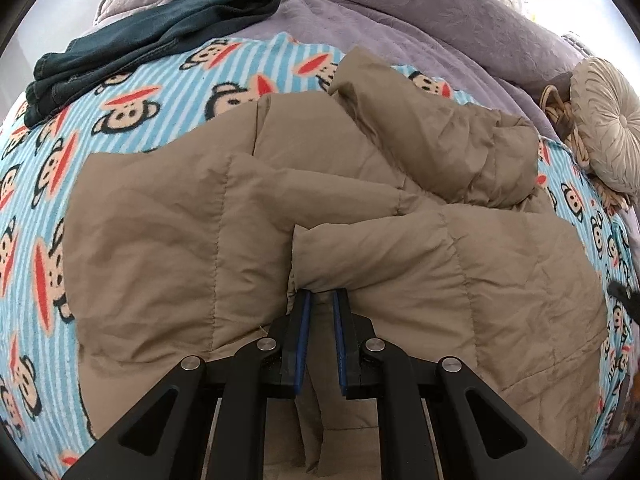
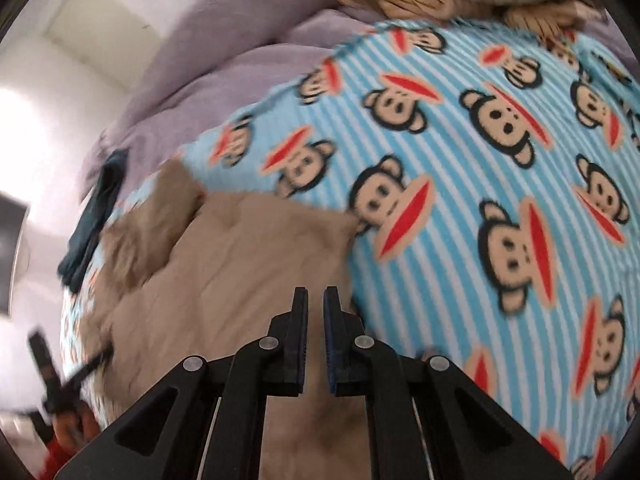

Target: Fold large clothes

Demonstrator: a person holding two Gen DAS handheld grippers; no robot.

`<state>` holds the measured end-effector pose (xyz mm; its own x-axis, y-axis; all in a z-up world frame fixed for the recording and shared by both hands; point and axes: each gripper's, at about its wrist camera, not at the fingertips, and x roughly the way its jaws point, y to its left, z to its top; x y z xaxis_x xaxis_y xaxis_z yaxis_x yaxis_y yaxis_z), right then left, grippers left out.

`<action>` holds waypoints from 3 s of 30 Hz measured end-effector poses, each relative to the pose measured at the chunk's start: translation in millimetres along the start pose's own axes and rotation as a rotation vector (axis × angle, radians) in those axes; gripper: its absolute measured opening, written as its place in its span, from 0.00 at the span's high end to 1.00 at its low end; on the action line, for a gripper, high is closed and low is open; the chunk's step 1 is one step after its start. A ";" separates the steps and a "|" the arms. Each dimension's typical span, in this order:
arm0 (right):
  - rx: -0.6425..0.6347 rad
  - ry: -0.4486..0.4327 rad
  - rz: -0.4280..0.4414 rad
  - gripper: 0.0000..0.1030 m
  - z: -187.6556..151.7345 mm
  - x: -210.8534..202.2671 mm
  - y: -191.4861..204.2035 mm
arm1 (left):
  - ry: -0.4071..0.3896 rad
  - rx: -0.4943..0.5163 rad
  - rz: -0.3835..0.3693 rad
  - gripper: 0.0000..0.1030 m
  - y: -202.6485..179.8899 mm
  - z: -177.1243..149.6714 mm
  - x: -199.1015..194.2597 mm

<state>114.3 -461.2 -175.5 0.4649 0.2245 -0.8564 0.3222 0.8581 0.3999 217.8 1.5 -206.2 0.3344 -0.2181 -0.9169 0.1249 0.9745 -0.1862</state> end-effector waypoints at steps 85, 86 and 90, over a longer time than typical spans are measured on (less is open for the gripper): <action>0.315 0.293 -0.031 0.00 -249.8 -106.5 -26.4 | 0.183 0.082 0.160 0.01 -10.7 -210.9 -142.3; 0.344 0.292 -0.025 0.00 -253.0 -107.6 -32.0 | 0.190 0.077 0.154 0.01 -8.2 -211.8 -142.1; 0.460 0.283 -0.004 0.00 -264.4 -113.4 -56.7 | 0.208 0.024 0.059 0.01 8.0 -219.5 -148.0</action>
<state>-174.8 -413.1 -187.3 0.2433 0.3913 -0.8875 0.6812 0.5825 0.4435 -35.7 53.0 -149.5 0.1417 -0.1431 -0.9795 0.1344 0.9831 -0.1242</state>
